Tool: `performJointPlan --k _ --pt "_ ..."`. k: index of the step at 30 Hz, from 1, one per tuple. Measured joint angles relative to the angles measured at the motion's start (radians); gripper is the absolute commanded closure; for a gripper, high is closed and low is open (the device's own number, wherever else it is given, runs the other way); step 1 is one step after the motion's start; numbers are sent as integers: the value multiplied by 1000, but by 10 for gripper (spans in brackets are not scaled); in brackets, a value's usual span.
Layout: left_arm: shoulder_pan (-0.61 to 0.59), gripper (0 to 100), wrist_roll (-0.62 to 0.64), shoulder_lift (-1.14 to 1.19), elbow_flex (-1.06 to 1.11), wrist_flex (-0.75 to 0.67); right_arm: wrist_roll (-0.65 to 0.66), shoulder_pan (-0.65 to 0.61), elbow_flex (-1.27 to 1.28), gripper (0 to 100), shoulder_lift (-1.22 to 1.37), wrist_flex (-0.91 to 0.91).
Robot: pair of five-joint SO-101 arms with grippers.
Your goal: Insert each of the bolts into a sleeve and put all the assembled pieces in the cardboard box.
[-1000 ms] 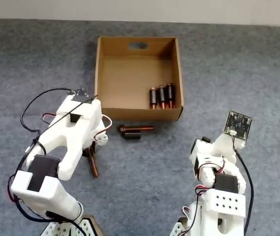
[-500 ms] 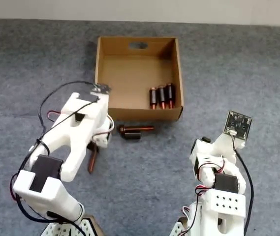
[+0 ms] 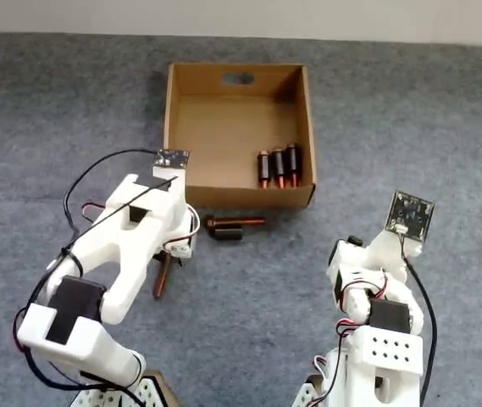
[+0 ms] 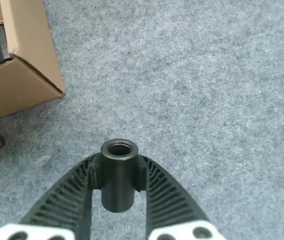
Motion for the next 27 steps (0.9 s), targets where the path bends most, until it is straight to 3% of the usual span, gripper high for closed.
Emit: performJointPlan --k 9,16,27 --pt "6 993 3 -11 -2 -21 0 0 0 990 0 0" --pt "-8 993 3 -219 0 40 0 -8 0 990 0 28" --pt "-5 993 3 -512 0 57 0 -410 32 989 -198 -55"
